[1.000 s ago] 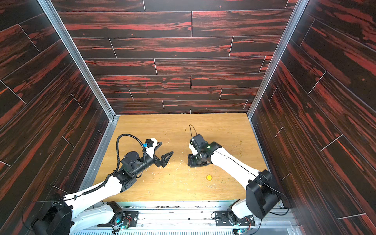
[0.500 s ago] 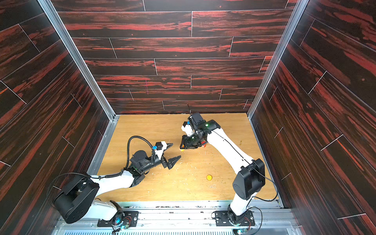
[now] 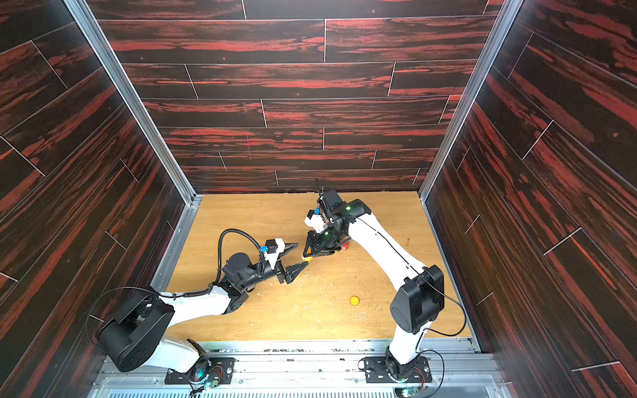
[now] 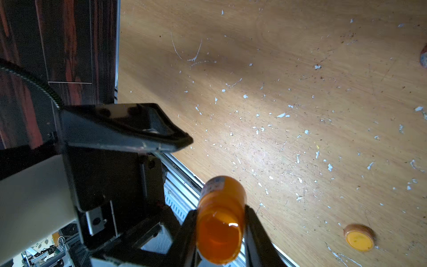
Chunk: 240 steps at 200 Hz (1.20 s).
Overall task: Close the paint jar lid
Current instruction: Pick up the paint jar from the center of the board.
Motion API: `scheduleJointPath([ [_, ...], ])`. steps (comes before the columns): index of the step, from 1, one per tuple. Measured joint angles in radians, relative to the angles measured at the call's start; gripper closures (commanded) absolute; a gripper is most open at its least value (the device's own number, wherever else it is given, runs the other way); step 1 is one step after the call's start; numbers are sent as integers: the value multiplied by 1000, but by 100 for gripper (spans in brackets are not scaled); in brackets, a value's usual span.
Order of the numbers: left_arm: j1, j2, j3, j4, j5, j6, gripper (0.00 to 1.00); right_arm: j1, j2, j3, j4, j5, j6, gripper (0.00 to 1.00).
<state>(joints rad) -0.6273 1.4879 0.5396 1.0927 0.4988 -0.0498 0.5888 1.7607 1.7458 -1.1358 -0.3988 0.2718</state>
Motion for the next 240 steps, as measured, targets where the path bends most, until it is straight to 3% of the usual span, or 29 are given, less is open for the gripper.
scheduleJointPath([
  [45,-3,31,3,-7,14,1,26,0,2,0,-1,-6,0,68],
  [99,-3,34,6,-27,18,3,41,1,2,0,0,-13,0,68],
  [240,-8,49,31,-64,20,10,58,11,2,0,10,-13,0,69],
])
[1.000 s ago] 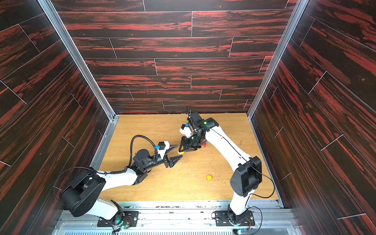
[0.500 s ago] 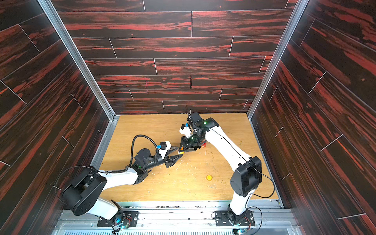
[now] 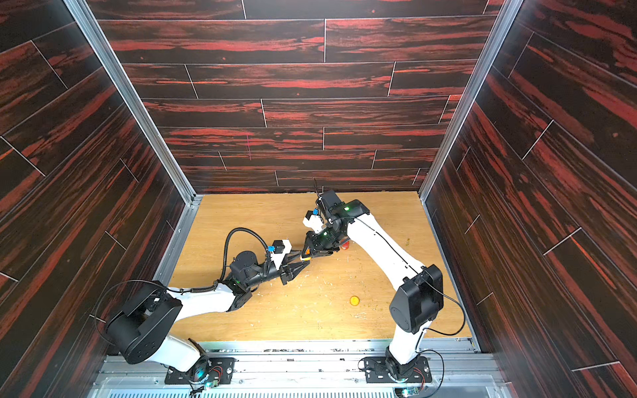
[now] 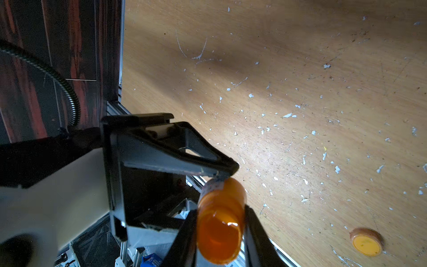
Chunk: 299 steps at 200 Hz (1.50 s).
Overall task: Close the paint jar lid
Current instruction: Pick up the paint jar from the center of the board.
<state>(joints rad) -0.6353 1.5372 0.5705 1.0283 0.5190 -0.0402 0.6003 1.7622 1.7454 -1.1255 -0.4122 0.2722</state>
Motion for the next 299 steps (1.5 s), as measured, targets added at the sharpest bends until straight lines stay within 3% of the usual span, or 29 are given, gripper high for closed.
scheduleJointPath([
  [121,0,0,8,-30,0,19,66,0,0,-12,8,2,0,67],
  [163,0,-5,11,-33,-6,18,67,2,0,-14,13,0,-1,46],
  [191,0,-10,11,-25,-16,12,67,-8,-12,-14,24,13,5,39],
  [256,5,14,21,73,-53,-41,68,-143,-197,-3,26,135,42,37],
  [299,19,39,55,137,-85,-75,68,-214,-340,-216,-21,288,86,37],
])
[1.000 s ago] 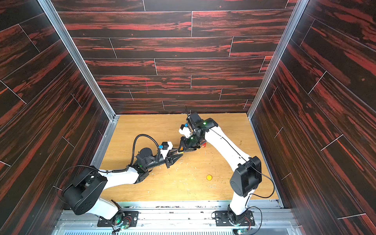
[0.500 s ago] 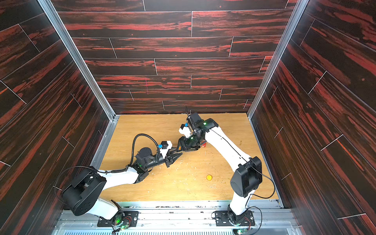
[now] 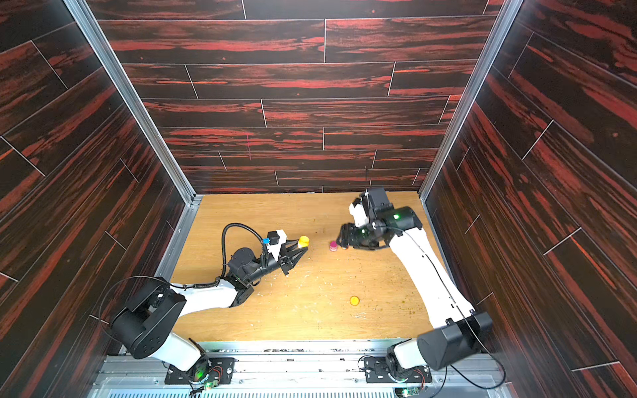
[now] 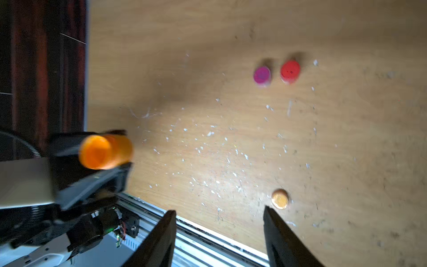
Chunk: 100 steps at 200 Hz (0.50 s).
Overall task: Close the paint jar lid
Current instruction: Pick up the lid from the center of the board.
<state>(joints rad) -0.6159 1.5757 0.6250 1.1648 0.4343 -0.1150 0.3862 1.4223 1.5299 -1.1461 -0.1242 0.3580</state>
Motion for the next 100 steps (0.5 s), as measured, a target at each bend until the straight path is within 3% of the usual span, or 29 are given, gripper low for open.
scheduleJointPath([
  [56,2,0,21,37,-13,-17,68,13,-95,-425,10,71,107,37],
  [100,1,0,20,37,-20,-21,68,96,-62,-581,100,96,182,38],
])
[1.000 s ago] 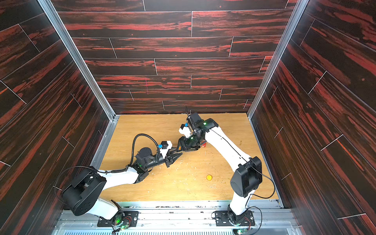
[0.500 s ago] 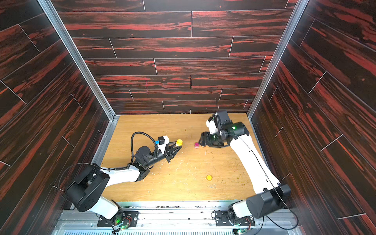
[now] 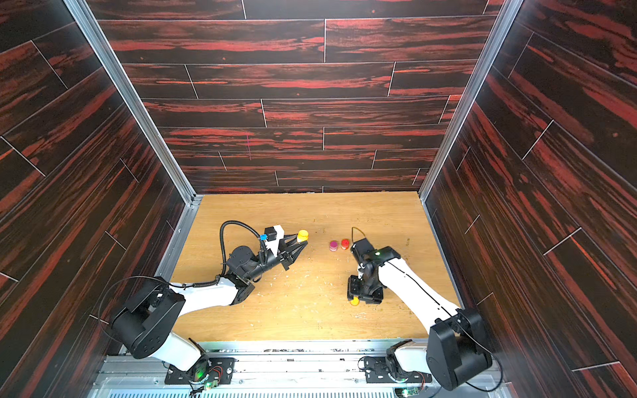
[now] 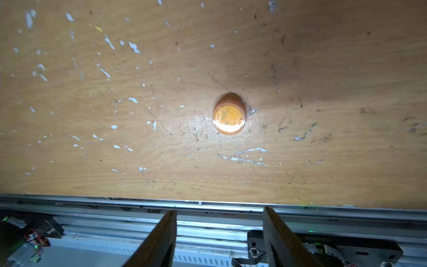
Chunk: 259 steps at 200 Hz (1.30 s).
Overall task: Close the paint jar lid
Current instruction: Pick up the lid from the center of the board.
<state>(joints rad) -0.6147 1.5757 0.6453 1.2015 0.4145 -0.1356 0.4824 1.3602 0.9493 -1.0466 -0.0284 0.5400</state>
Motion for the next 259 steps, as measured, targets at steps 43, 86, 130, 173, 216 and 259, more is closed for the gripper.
scheduleJointPath([
  [43,0,-28,-3,-19,-4,1,68,33,84,-39,95,42,32,40],
  [86,0,-63,-7,-28,-4,5,68,35,146,-43,160,85,37,44],
  [130,0,-69,-16,-31,-7,5,68,46,183,-64,199,118,46,48],
  [173,0,-73,-22,-47,-8,5,68,48,193,-89,232,149,52,53],
  [216,0,-79,-24,-64,-12,6,69,50,210,-89,267,157,55,57],
  [259,0,-92,-26,-74,-14,8,69,51,225,-90,281,163,55,63],
])
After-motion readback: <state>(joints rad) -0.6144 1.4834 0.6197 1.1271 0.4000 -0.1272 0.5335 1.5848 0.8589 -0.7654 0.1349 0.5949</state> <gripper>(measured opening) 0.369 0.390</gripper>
